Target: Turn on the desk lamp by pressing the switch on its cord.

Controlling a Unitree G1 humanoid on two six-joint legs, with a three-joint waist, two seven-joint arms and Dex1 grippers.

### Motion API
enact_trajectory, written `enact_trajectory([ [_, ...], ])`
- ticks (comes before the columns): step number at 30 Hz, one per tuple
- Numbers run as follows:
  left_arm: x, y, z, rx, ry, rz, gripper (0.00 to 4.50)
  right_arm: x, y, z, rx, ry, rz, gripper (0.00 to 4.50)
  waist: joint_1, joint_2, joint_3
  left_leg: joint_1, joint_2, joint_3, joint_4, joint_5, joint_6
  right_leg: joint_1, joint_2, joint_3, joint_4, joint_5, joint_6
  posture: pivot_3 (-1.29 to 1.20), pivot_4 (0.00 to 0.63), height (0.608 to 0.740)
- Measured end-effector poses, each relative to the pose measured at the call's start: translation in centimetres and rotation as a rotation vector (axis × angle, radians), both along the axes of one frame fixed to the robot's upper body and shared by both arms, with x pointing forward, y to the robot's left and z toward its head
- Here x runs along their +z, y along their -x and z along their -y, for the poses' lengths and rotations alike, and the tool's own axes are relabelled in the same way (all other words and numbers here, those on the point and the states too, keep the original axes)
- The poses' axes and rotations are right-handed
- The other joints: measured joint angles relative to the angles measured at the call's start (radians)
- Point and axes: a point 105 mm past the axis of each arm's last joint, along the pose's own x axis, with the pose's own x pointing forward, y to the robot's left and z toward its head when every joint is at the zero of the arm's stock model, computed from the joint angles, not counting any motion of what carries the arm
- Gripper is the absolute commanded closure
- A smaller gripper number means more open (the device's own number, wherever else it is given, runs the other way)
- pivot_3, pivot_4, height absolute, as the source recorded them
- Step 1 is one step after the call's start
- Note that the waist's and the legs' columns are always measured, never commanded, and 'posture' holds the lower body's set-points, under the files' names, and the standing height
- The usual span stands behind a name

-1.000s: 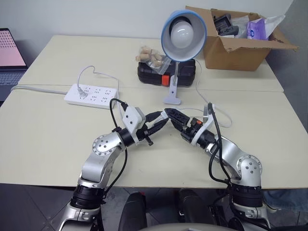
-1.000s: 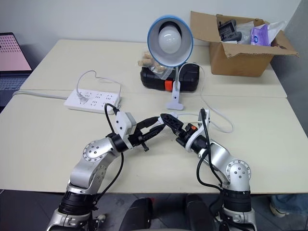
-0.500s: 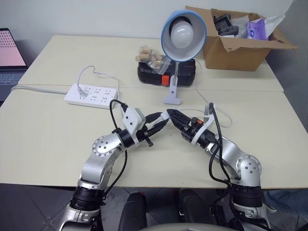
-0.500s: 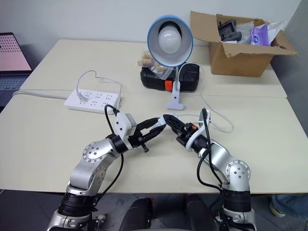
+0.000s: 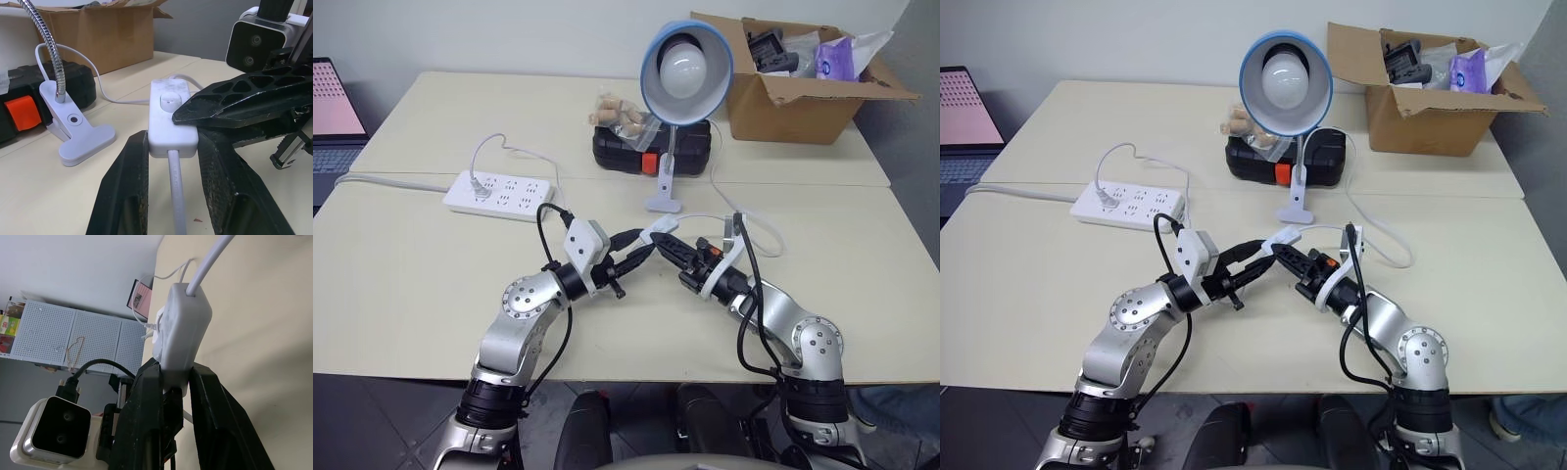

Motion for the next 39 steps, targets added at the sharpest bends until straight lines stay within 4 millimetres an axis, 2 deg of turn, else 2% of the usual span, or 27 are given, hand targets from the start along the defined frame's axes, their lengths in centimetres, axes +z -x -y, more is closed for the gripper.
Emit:
enact_trajectory([
  [3,0.07,0.02,0.02,-0.001,0.001,0.003,3.41,0.05,0.02,0.03,0.001,-0.006,0.001,4.10,0.000,0.000,0.000,0.000,0.000,0.000,0.000,0.000,0.000,0.000,0.000,0.000,0.000,0.000,0.000,0.00,0.150,0.740],
  [4,0.11,0.04,0.03,-0.001,0.001,0.004,3.41,0.07,0.03,0.05,0.002,-0.008,0.004,3.40,0.000,0.000,0.000,0.000,0.000,0.000,0.000,0.000,0.000,0.000,0.000,0.000,0.000,0.000,0.000,0.00,0.150,0.740],
  [5,0.14,0.04,0.05,0.000,0.002,0.006,3.41,0.09,0.05,0.09,0.003,-0.010,0.008,3.36,0.000,0.000,0.000,0.000,0.000,0.000,0.000,0.000,0.000,0.000,0.000,0.000,0.000,0.000,0.000,0.00,0.150,0.740],
  [9,0.15,-0.02,0.02,0.007,0.003,0.006,3.41,0.00,0.15,0.45,0.006,-0.006,0.019,2.38,0.000,0.000,0.000,0.000,0.000,0.000,0.000,0.000,0.000,0.000,0.000,0.000,0.000,0.000,0.000,0.00,0.150,0.740],
  [10,0.15,-0.03,0.01,0.009,0.004,0.006,3.41,-0.06,0.20,0.52,0.007,-0.005,0.019,2.32,0.000,0.000,0.000,0.000,0.000,0.000,0.000,0.000,0.000,0.000,0.000,0.000,0.000,0.000,0.000,0.00,0.150,0.740],
  [35,0.12,-0.04,0.02,0.009,0.003,0.004,3.41,0.75,-0.06,0.30,0.003,-0.034,0.061,2.32,-0.002,0.000,0.000,0.000,0.000,0.000,0.000,0.000,0.000,0.000,0.000,0.000,-0.001,0.000,0.000,0.00,0.150,0.740],
  [39,0.13,-0.02,0.05,0.008,0.004,0.004,3.41,0.49,-0.09,0.18,0.005,-0.024,0.055,3.09,-0.002,0.000,0.000,0.000,0.000,0.000,0.000,0.000,0.000,0.000,0.000,0.000,0.000,0.000,0.000,0.00,0.150,0.740],
])
